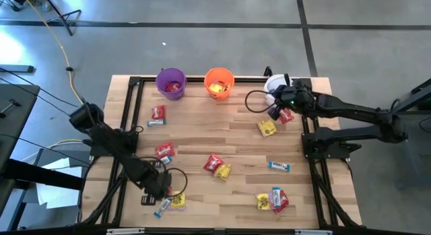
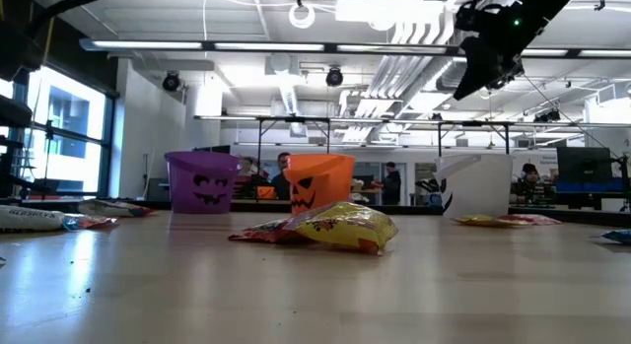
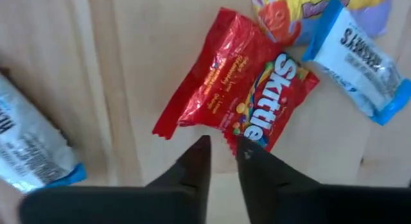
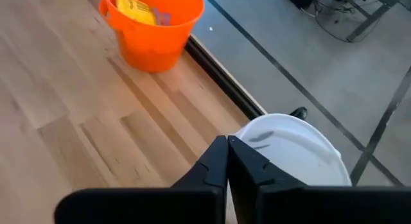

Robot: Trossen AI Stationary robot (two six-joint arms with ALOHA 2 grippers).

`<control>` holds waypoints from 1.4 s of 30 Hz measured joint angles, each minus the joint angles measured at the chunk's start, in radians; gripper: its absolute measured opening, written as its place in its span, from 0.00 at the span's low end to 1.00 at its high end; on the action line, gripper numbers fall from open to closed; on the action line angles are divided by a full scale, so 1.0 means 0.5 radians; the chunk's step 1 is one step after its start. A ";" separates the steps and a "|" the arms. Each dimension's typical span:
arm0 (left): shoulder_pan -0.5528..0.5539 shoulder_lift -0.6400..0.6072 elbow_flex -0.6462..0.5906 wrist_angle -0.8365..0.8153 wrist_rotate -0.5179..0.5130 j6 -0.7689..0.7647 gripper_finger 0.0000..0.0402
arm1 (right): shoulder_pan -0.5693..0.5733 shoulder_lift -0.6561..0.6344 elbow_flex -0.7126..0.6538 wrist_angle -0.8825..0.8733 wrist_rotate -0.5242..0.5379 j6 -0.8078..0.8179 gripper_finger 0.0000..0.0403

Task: Sort candy
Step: Put the red candy into the violet bucket

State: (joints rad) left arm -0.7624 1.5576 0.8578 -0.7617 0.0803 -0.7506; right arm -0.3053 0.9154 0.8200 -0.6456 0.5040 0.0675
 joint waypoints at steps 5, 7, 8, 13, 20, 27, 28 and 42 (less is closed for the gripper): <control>0.028 0.100 0.059 0.010 -0.023 -0.040 0.33 | 0.087 0.001 0.000 -0.005 0.002 0.023 0.00; 0.047 0.121 0.059 0.003 -0.030 -0.064 0.39 | 0.122 0.001 0.000 -0.005 0.002 0.041 0.00; 0.058 0.134 0.059 -0.002 -0.029 -0.067 0.41 | 0.138 0.001 0.000 -0.005 0.002 0.048 0.00; 0.099 0.170 0.059 -0.033 -0.026 -0.066 0.44 | 0.207 0.002 0.000 -0.004 0.003 0.059 0.00; 0.112 0.166 0.056 -0.043 -0.027 -0.013 0.29 | 0.268 0.002 0.000 -0.004 0.084 0.082 0.00; 0.111 0.164 0.056 -0.063 -0.024 0.088 0.04 | 0.304 0.002 0.000 -0.010 0.092 0.128 0.00; 0.111 0.164 0.056 -0.063 -0.025 0.105 0.02 | 0.304 0.002 0.000 -0.010 0.092 0.128 0.00; 0.296 0.095 0.273 -0.307 -0.648 0.296 0.00 | 0.304 0.002 0.000 -0.017 0.090 0.166 0.00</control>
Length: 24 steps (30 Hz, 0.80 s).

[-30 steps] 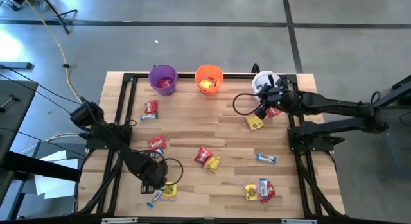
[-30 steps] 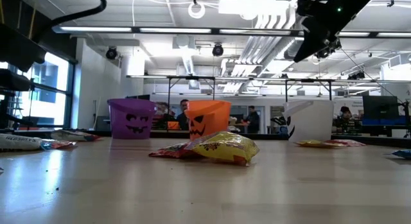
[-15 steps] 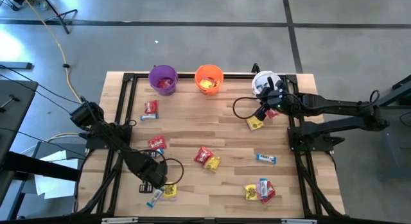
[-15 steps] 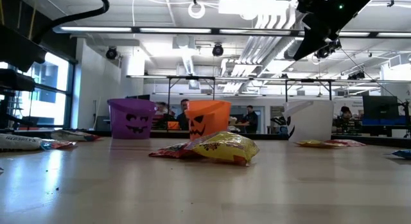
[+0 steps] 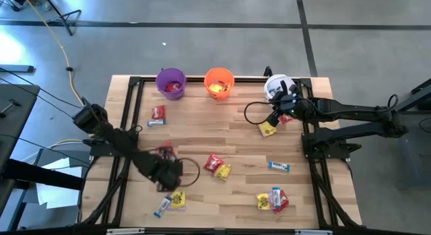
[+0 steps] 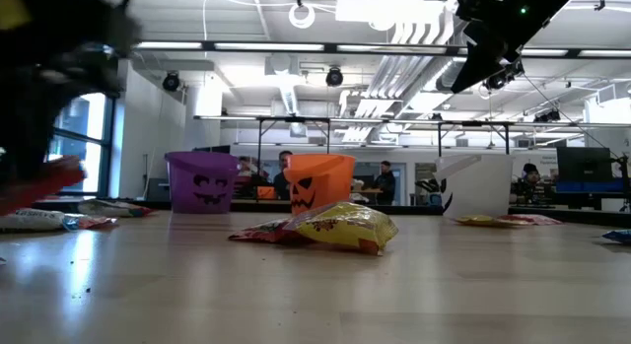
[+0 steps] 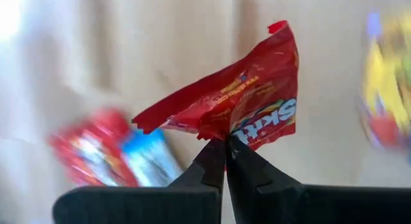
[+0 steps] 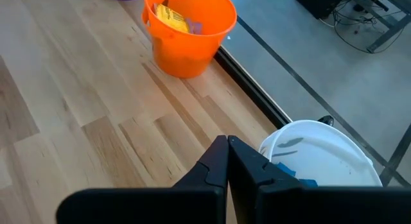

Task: Sort candy
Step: Put the red candy into the violet bucket

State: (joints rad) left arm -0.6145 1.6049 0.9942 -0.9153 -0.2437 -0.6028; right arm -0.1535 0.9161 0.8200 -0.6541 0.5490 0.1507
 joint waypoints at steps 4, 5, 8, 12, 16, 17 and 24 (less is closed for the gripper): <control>0.213 -0.105 0.006 0.087 -0.333 0.228 0.00 | 0.000 0.000 0.000 -0.001 -0.001 -0.039 0.00; 0.285 -0.142 0.007 0.140 -0.381 0.317 0.00 | 0.000 0.000 0.000 -0.001 -0.001 -0.039 0.00; 0.535 -0.249 0.007 0.302 -0.448 0.607 0.00 | 0.000 0.000 0.000 -0.001 -0.002 -0.056 0.00; 0.945 -0.405 0.009 0.429 -0.451 0.906 0.00 | 0.000 0.000 0.000 0.000 -0.003 -0.083 0.00; 1.437 -0.542 0.009 0.411 -0.441 1.029 0.00 | 0.000 0.000 0.000 0.009 -0.005 -0.093 0.00; 1.556 -0.571 0.009 0.410 -0.435 1.060 0.00 | 0.000 0.001 0.000 0.026 -0.007 -0.093 0.00; 2.175 -0.616 0.009 0.483 -0.355 1.361 0.00 | -0.022 0.111 0.003 0.195 -0.232 -0.190 0.00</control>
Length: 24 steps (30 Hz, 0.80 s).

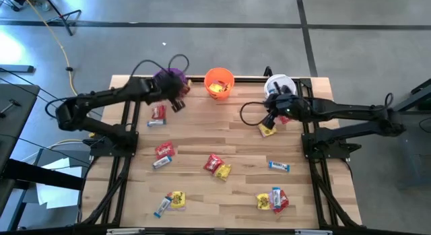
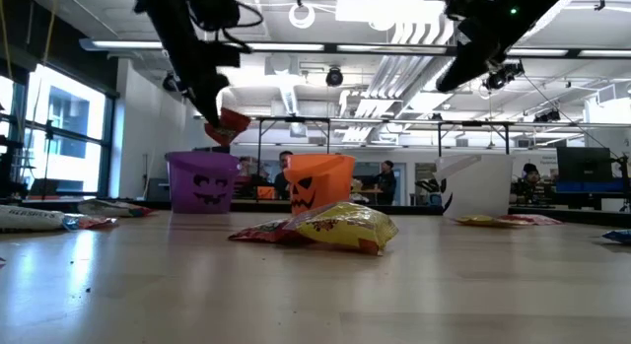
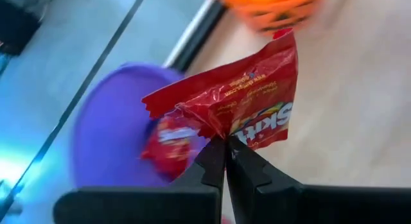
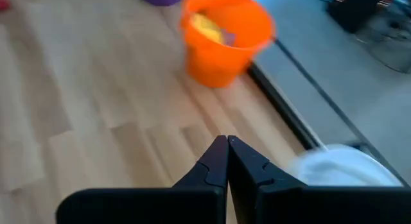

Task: Sort candy
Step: Put the red candy into the violet bucket

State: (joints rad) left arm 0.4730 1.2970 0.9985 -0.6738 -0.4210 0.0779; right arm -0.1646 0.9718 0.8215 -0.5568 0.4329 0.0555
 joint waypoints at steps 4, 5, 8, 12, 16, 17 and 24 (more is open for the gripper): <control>0.267 0.037 -0.002 0.026 -0.005 0.059 0.00 | -0.020 0.170 0.000 0.236 -0.149 -0.125 0.00; 0.322 0.038 -0.002 0.046 -0.007 0.063 0.00 | -0.021 0.212 0.000 0.297 -0.161 -0.161 0.00; 0.455 0.048 -0.002 0.119 0.006 0.100 0.00 | -0.021 0.318 0.000 0.448 -0.215 -0.239 0.00; 0.584 0.048 -0.002 0.135 0.097 0.168 0.00 | -0.021 0.408 0.000 0.577 -0.231 -0.299 0.00; 0.676 0.079 -0.002 0.104 0.260 0.183 0.00 | -0.024 0.439 0.000 0.631 -0.232 -0.331 0.00; 0.693 0.095 -0.002 0.097 0.296 0.185 0.00 | -0.024 0.439 0.000 0.636 -0.231 -0.331 0.00; 0.682 0.234 -0.002 0.107 0.404 0.288 0.03 | -0.023 0.439 0.000 0.640 -0.231 -0.321 0.00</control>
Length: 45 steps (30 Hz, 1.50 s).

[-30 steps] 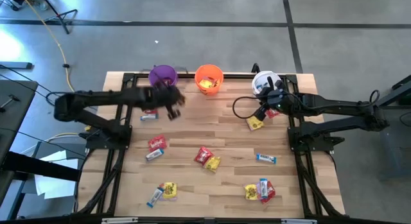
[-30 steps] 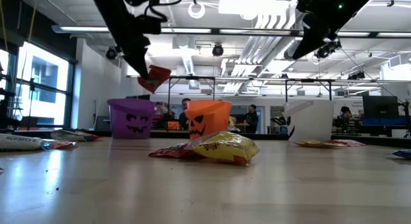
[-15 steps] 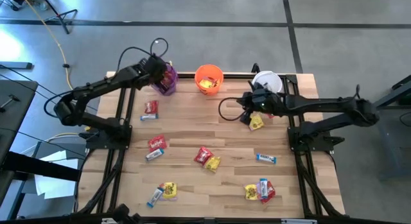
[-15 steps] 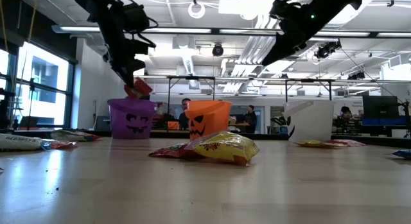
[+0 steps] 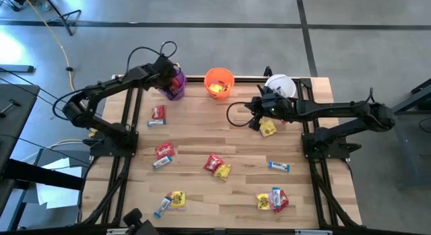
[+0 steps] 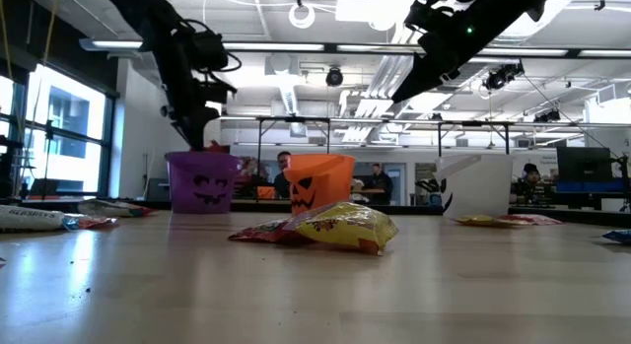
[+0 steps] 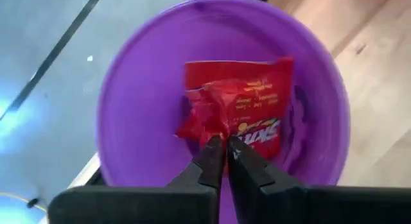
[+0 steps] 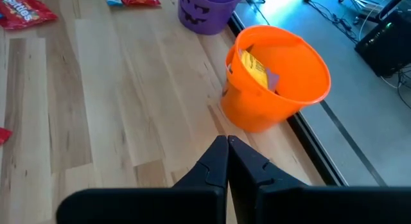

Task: Sort candy
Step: Put the red candy into the violet bucket, then put the white chocolate bar into the white bucket

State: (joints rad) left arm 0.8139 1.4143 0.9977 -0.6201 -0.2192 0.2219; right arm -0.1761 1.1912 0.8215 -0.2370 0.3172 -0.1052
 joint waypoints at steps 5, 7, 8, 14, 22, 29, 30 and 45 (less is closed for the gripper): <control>-0.111 -0.059 0.000 0.072 0.001 0.049 0.13 | 0.000 0.000 0.000 0.031 -0.003 0.000 0.00; -0.163 -0.108 0.000 0.045 0.000 0.050 0.18 | 0.000 0.000 0.000 0.041 -0.031 -0.001 0.00; -0.198 -0.138 0.000 0.026 -0.001 0.050 0.20 | 0.000 0.000 0.000 0.041 -0.041 -0.006 0.00; -0.533 -0.360 0.001 -0.200 -0.001 0.038 0.29 | 0.000 0.000 -0.002 0.043 -0.063 -0.011 0.00; -1.020 -0.451 0.003 -0.819 0.048 0.033 0.29 | 0.000 0.000 -0.003 0.043 -0.066 -0.010 0.00; -1.054 -0.232 -0.131 -0.934 0.007 -0.080 0.30 | 0.000 0.000 -0.003 0.051 -0.066 -0.013 0.00; -1.054 -0.185 -0.159 -0.924 -0.011 -0.075 0.31 | 0.000 0.000 -0.003 0.051 -0.066 -0.012 0.00; -1.053 0.310 -0.401 -0.608 -0.344 -0.109 0.46 | 0.099 0.000 -0.003 0.046 -0.075 -0.016 0.00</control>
State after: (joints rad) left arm 0.2874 1.5692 0.7971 -0.9241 -0.3913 0.1673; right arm -0.1266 1.1912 0.8200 -0.2138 0.2798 -0.1131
